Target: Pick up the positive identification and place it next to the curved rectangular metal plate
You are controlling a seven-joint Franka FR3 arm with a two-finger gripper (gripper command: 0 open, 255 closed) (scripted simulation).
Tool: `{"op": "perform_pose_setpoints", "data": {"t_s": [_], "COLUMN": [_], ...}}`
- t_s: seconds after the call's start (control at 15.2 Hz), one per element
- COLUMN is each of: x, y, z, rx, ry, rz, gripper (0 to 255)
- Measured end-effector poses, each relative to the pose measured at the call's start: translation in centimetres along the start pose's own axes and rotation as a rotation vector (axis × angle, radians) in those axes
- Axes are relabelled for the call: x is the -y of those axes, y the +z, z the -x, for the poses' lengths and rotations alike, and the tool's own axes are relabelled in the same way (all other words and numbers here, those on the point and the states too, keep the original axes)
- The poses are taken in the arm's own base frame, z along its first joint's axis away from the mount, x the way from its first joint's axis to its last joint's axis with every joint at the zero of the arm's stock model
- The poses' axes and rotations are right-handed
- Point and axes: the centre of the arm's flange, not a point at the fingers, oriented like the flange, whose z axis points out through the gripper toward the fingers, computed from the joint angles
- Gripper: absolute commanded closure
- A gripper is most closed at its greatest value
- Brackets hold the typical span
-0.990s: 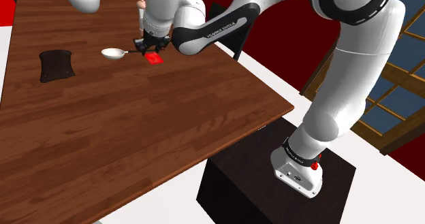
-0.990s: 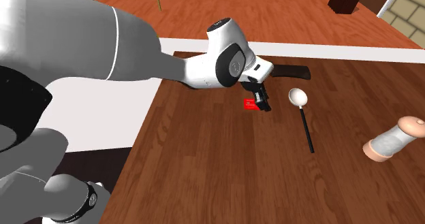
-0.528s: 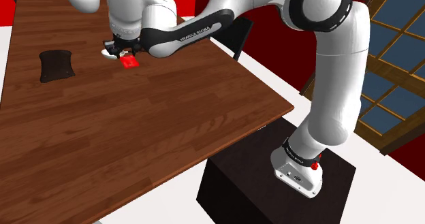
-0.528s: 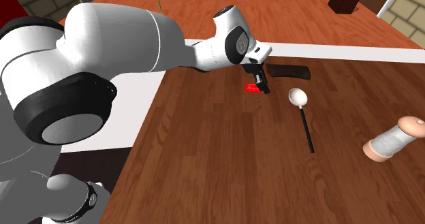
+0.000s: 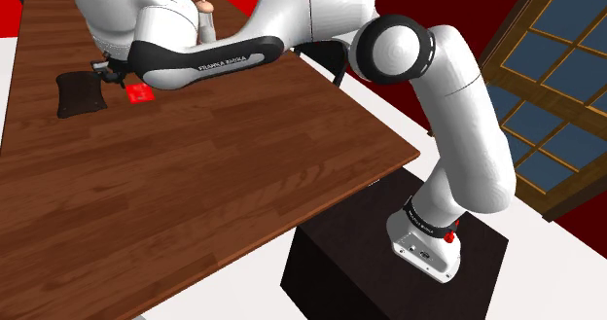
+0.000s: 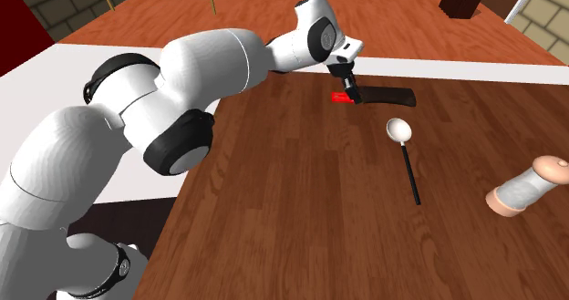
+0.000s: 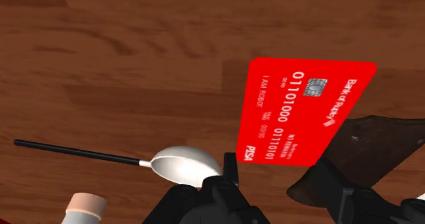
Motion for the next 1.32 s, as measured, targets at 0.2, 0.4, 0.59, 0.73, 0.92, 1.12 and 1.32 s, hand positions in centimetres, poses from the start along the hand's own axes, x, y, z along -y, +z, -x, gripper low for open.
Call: {"op": "perform_pose_setpoints", "data": {"t_s": [0.2, 0.4, 0.59, 0.73, 0.92, 1.12, 1.32], "x": [1.4, 1.6, 1.6, 1.5, 1.6, 1.6, 1.6], "y": [0.9, 2.0, 3.3, 4.2, 5.5, 6.7, 6.9], "z": [0.5, 1.4, 2.2, 2.7, 3.7, 4.4, 4.6], "rx": [0.001, 0.001, 0.001, 0.001, 0.001, 0.001, 0.001], "ry": [0.0, 0.001, 0.001, 0.001, 0.001, 0.001, 0.001], "rz": [0.002, 0.002, 0.002, 0.002, 0.002, 0.002, 0.002], "gripper": [255, 255, 255, 255, 255, 255, 255]}}
